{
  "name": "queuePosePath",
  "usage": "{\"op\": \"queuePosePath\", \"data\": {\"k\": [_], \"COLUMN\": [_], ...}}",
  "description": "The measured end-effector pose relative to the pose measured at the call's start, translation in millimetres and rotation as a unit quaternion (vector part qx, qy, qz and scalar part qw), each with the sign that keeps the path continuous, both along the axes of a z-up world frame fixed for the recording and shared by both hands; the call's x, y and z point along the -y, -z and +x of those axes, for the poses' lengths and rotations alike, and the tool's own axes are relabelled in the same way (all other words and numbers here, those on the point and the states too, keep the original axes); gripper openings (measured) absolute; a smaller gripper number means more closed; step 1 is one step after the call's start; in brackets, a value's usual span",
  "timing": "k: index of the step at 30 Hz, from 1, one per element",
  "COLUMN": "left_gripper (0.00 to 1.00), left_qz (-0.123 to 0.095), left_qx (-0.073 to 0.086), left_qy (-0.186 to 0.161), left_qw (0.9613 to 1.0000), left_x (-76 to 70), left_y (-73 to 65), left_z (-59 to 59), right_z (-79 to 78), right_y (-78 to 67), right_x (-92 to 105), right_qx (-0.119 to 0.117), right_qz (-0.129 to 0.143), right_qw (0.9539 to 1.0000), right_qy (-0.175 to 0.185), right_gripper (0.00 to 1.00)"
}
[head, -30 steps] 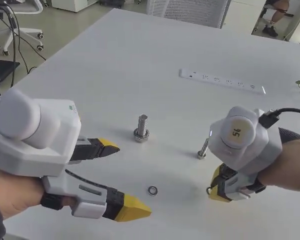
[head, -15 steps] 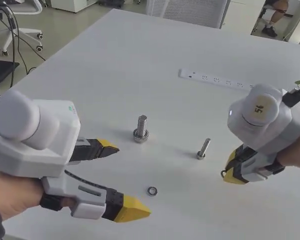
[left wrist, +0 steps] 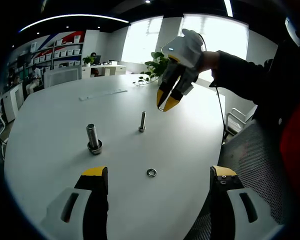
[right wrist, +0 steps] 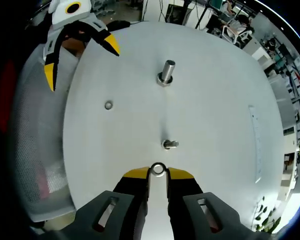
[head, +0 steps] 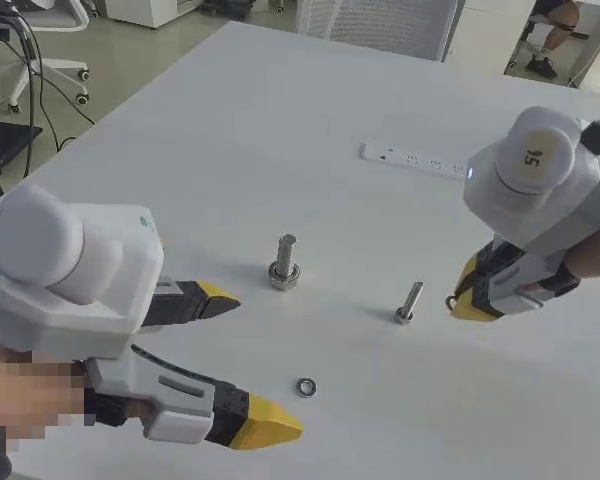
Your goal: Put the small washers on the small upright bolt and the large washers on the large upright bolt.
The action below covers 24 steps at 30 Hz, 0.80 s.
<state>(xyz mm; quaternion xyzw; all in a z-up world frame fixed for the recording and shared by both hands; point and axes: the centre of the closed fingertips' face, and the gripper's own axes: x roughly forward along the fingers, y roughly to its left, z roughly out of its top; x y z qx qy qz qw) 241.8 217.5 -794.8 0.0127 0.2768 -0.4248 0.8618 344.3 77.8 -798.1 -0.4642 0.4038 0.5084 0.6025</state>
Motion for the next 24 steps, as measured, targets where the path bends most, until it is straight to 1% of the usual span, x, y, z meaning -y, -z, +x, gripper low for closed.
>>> {"op": "queuePosePath", "data": {"k": [1, 8, 13, 17, 24], "left_gripper": [0.83, 0.83, 0.83, 0.83, 0.84], "left_qz": [0.000, 0.000, 0.001, 0.001, 0.002], "left_qx": [0.000, 0.001, 0.000, 0.000, -0.002], "left_qy": [0.000, -0.001, -0.001, -0.002, -0.004], "left_qw": [1.0000, 1.0000, 1.0000, 1.0000, 1.0000], "left_x": [0.0, -1.0, -1.5, -1.9, -1.7], "left_y": [-0.1, 0.2, 1.5, 1.8, 3.1], "left_z": [0.0, 0.3, -0.3, -0.2, 0.4], "right_z": [2.6, 11.2, 17.0, 20.6, 24.2], "right_y": [-3.3, -13.2, -17.8, -17.6, -9.8], "right_x": [-2.9, -13.4, -18.6, -22.3, -24.8], "right_qx": [0.004, 0.016, 0.023, 0.023, 0.021], "right_qz": [-0.001, -0.001, -0.003, -0.003, -0.012], "right_qw": [1.0000, 0.9997, 0.9994, 0.9992, 0.9989], "right_qy": [-0.005, -0.019, -0.026, -0.031, -0.041], "right_gripper": [0.14, 0.14, 0.14, 0.14, 0.14]}}
